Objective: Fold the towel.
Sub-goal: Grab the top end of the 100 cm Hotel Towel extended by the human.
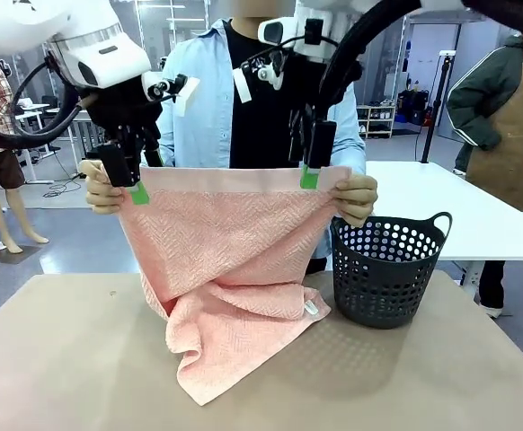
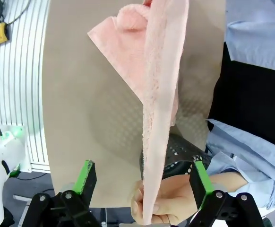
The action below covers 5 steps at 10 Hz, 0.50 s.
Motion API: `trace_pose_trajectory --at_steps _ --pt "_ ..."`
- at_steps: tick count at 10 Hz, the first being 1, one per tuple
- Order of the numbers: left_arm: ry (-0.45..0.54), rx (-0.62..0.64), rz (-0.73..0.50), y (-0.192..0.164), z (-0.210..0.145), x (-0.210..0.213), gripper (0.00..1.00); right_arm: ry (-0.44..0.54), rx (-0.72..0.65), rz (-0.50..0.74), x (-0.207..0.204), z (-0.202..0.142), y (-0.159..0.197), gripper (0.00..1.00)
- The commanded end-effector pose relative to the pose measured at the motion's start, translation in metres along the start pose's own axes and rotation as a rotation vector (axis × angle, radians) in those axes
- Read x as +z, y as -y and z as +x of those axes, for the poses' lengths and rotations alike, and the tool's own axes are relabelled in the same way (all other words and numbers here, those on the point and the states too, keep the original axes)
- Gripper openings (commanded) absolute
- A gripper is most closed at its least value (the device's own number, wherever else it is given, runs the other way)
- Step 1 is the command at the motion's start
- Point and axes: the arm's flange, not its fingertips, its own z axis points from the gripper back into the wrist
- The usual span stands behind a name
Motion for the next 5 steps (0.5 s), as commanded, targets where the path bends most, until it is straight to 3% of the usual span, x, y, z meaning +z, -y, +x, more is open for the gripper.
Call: trace_pose_trajectory --at_steps 1,5 --pt "0.017 0.023 -0.014 0.004 -0.002 -0.009 1.00 -0.048 -0.048 -0.037 -0.016 0.005 -0.006 1.00" --pt "-0.035 0.057 -0.033 0.002 -0.005 -0.029 1.00 -0.078 -0.083 -0.047 -0.037 0.008 -0.008 1.00"
